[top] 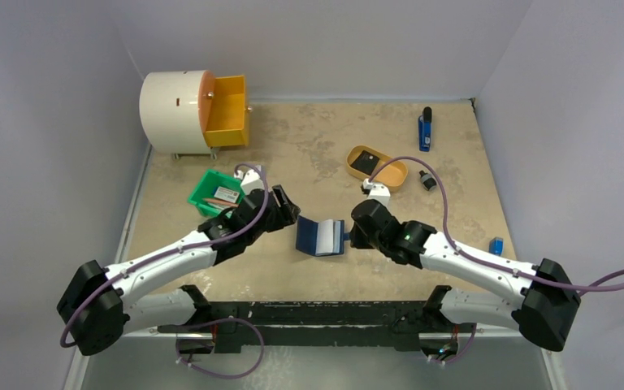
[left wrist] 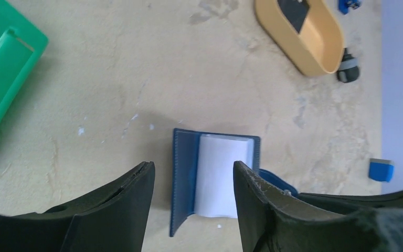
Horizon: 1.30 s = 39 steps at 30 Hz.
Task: Put the credit cards into the card holder
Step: Open the card holder at the center of the board.
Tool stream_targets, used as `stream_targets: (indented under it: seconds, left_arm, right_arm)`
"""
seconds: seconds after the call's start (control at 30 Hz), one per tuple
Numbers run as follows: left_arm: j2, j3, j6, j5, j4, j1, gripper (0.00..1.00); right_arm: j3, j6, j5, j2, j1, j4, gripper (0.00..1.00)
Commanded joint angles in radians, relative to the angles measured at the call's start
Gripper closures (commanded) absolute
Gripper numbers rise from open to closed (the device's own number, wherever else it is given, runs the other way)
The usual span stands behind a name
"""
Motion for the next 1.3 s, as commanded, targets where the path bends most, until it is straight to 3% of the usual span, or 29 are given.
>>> stream_targets:
  seconds: [0.0,0.17,0.57,0.7,0.87,1.27]
  left_arm:
    - [-0.02,0.069,0.031,0.065,0.043,-0.008,0.44]
    - [0.07,0.097,0.026,0.192,0.188,-0.032,0.44]
    - [0.311,0.132,0.049,0.191,0.23,-0.065,0.43]
    - [0.343,0.143,0.05,0.199,0.237,-0.072,0.42]
    - [0.341,0.148,0.054,0.192,0.249,-0.076,0.31]
    - [0.402,0.172,0.096,0.163,0.21,-0.103,0.3]
  right_arm:
    - [0.057,-0.019,-0.001,-0.011,-0.003,0.018,1.0]
    - [0.06,-0.021,-0.002,-0.012,-0.003,0.031,1.0]
    - [0.06,-0.05,-0.05,-0.051,-0.002,0.1,1.0]
    - [0.062,-0.057,-0.059,-0.057,-0.002,0.108,1.0]
    - [0.061,-0.06,-0.064,-0.059,-0.003,0.107,1.0]
    - [0.051,-0.056,-0.065,-0.057,-0.002,0.11,1.0]
